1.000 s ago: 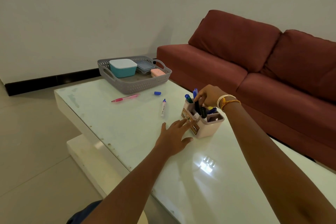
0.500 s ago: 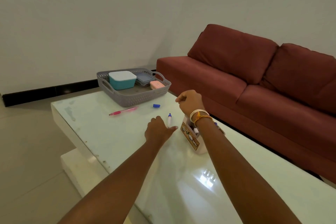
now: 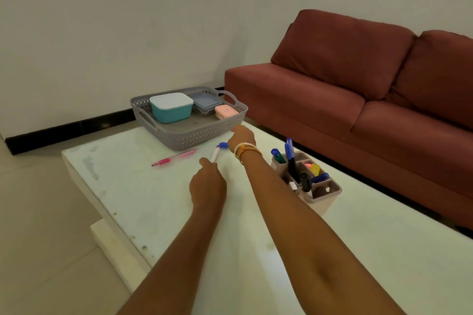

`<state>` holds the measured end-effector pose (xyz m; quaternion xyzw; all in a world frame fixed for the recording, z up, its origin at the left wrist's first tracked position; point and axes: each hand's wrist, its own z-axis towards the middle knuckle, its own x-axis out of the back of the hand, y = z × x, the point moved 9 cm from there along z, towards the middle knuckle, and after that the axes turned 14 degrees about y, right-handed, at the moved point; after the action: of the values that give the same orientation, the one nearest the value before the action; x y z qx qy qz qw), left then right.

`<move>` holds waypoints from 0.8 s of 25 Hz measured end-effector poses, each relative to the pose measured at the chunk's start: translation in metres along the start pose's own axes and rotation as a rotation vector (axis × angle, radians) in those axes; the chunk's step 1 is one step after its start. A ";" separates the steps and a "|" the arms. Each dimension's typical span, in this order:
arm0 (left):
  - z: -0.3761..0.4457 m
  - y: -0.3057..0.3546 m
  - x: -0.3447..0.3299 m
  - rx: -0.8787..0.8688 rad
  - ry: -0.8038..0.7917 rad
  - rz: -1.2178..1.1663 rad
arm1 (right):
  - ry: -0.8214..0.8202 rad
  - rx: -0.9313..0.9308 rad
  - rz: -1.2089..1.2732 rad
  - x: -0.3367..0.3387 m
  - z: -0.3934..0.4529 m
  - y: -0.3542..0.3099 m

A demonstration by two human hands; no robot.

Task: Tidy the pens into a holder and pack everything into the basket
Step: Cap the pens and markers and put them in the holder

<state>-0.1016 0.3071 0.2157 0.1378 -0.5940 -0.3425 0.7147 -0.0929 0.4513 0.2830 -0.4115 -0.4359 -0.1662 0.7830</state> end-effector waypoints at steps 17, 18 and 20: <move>-0.032 -0.007 0.036 -0.275 0.102 -0.473 | 0.084 -0.730 1.238 -0.017 -0.125 0.091; -0.038 -0.007 0.037 -0.317 0.088 -0.483 | 0.097 -0.765 1.360 -0.013 -0.132 0.095; -0.045 -0.008 0.044 -0.353 0.088 -0.522 | 0.127 -0.776 1.481 -0.005 -0.138 0.102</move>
<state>-0.0591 0.2630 0.2320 0.1740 -0.4385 -0.6059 0.6406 0.0421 0.4036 0.1892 -0.8215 0.0802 0.2299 0.5157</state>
